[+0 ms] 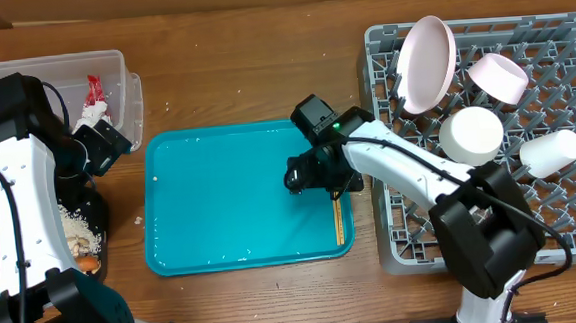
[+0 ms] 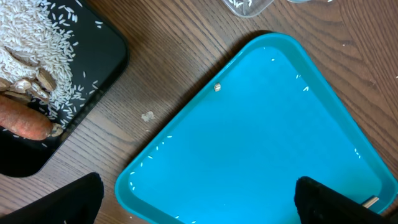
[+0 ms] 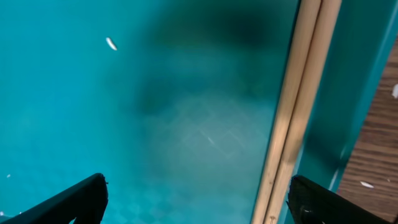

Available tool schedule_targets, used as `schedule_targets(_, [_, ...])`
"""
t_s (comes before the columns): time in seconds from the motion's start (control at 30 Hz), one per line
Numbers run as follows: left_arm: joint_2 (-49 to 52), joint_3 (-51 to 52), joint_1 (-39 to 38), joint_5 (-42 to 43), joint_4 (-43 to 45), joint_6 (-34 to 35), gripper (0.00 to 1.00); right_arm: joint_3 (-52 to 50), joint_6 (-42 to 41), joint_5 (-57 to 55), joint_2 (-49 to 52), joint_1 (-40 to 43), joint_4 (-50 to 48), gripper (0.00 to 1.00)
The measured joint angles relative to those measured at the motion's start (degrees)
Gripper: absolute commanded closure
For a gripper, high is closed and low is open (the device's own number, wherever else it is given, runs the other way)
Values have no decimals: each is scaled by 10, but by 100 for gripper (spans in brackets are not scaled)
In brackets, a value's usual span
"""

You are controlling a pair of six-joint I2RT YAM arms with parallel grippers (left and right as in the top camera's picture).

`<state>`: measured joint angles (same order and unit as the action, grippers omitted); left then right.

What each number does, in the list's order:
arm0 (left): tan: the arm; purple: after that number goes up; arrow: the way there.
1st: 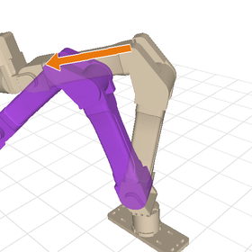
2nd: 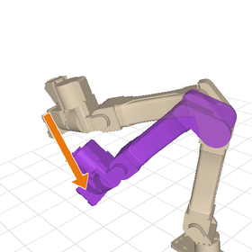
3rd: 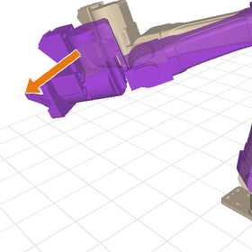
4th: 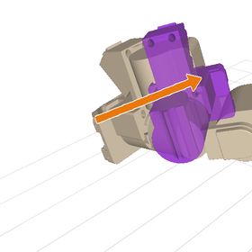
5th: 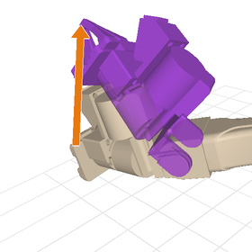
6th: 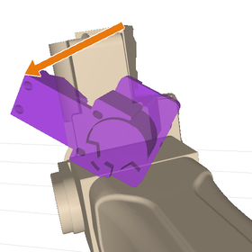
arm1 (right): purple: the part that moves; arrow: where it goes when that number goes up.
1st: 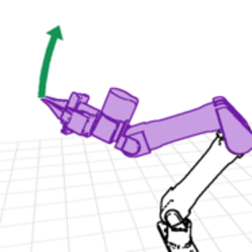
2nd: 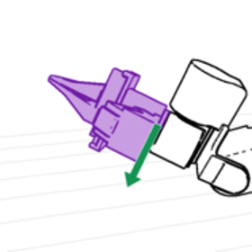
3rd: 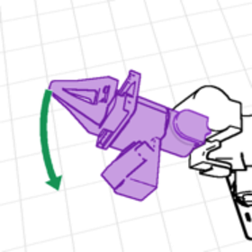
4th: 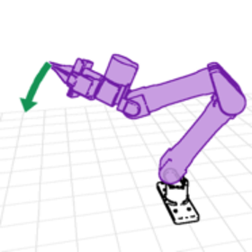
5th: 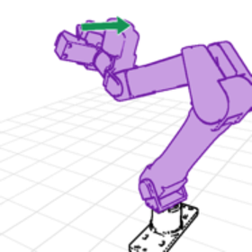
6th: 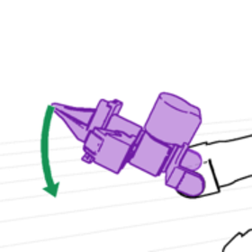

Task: Sort waste into correct bins and load items into the dishwasher
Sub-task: 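Move the right gripper to the chopsticks and grasp them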

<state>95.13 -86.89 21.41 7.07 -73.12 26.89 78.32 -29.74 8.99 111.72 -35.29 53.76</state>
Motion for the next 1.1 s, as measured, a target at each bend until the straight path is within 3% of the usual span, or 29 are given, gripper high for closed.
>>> schedule_targets(0.57, [0,0,0,0,0,0,0,0,0,13,33,-3,-22,4])
schedule_targets(0.67, [0,0,0,0,0,0,0,0,-1,12,33,-3,-22,11])
schedule_targets(0.83, [0,0,0,0,0,0,0,2,0,-10,40,-9,-27,39])
schedule_targets(1.1, [0,0,0,0,0,0,0,5,-11,-87,45,-57,-32,43])
